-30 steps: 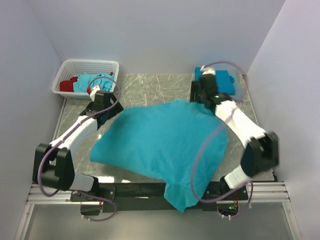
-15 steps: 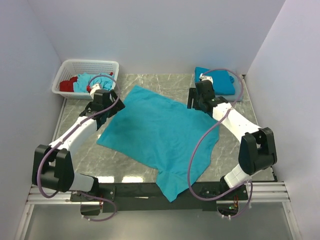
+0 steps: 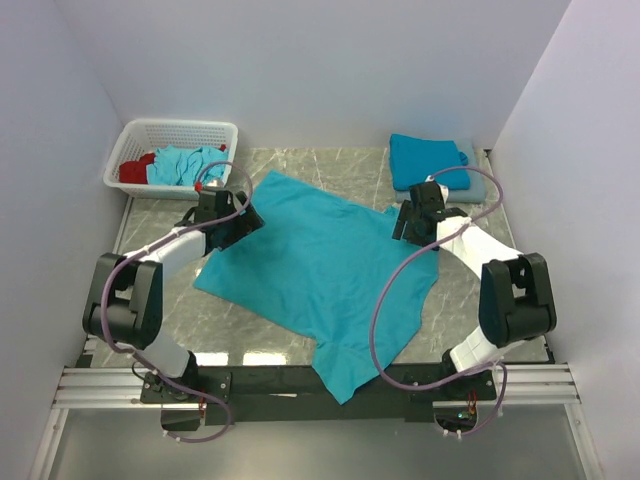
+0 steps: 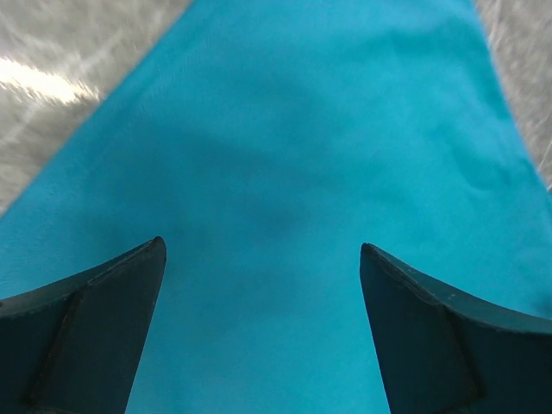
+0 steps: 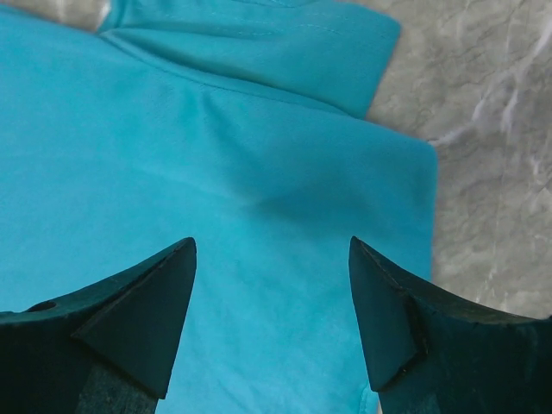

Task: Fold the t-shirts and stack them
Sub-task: Flatten the tshirt out, then fold the tshirt

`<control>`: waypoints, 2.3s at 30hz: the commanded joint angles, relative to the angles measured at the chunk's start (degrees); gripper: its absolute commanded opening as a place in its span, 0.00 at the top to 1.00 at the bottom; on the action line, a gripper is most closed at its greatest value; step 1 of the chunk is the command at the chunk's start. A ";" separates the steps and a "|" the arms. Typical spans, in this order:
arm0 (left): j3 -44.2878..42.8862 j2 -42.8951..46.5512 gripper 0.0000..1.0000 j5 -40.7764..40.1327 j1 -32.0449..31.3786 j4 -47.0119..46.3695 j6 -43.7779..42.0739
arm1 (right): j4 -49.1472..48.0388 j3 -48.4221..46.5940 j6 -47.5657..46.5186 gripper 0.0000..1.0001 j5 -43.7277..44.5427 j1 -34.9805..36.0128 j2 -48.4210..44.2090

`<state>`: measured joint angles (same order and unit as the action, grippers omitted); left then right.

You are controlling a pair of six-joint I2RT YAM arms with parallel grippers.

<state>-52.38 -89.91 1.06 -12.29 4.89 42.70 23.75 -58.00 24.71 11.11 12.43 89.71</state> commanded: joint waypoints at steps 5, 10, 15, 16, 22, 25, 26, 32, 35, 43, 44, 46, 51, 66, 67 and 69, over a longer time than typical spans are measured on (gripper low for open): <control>4.12 -2.29 0.00 7.99 0.87 -4.35 0.72 | 1.30 -3.87 0.87 0.22 -2.06 -2.75 7.75; 6.76 -1.15 0.01 9.83 0.87 -4.45 2.12 | 2.62 -7.03 -0.53 0.22 -4.08 -5.22 13.03; 8.61 3.23 0.01 9.05 0.96 -4.45 3.00 | 4.11 -11.34 -1.68 0.22 -6.27 -7.76 18.47; 8.78 3.86 0.00 8.96 0.96 -4.27 3.27 | 4.29 -12.65 -2.12 0.22 -6.63 -8.12 19.09; 9.49 9.39 0.01 6.34 0.87 -0.25 4.15 | 8.41 -22.31 -5.63 0.22 -9.01 -10.58 25.06; 9.84 12.91 0.01 1.50 0.96 4.41 4.41 | 10.61 -25.93 -6.95 0.22 -5.93 -10.49 26.13; 10.19 14.13 0.01 -0.86 1.04 5.82 4.67 | 10.36 -25.76 -7.30 0.22 -5.67 -10.49 25.52; 13.88 22.14 0.01 -9.14 3.93 16.45 9.68 | 7.99 -21.20 -6.87 0.21 -4.00 -9.62 14.37; 16.95 25.82 0.01 -8.53 5.87 19.36 11.79 | 6.75 -18.21 -5.55 0.21 -1.63 -7.51 6.03; 23.45 34.26 0.05 -10.72 7.81 25.96 17.41 | 5.08 -14.78 -4.05 0.20 1.10 -2.59 -2.08; 24.07 36.01 0.05 -11.16 7.81 26.31 18.64 | 4.99 -14.69 -4.05 0.20 1.28 -2.41 -2.00; 25.83 37.26 0.12 -11.52 7.81 25.62 19.26 | 5.08 -14.69 -3.88 0.20 1.54 -1.80 -1.82; 26.89 35.69 0.41 -10.29 7.81 20.79 18.92 | 5.17 -15.13 -4.23 0.21 1.98 -0.65 -1.21; 25.93 24.34 0.79 -9.06 7.81 15.77 15.84 | 6.04 -12.93 -4.23 0.21 3.82 2.60 -4.37; 26.01 24.43 0.85 -8.62 7.81 15.60 15.49 | 6.40 -12.93 -3.97 0.21 4.09 3.56 -4.81; 26.45 25.39 0.99 -8.62 7.81 15.77 15.22 | 7.10 -12.49 -3.53 0.21 4.62 4.88 -5.33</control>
<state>-26.28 -64.77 -8.38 -4.67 20.71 59.24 30.61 -70.78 20.18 13.43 15.40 87.72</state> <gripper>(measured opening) 0.048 0.794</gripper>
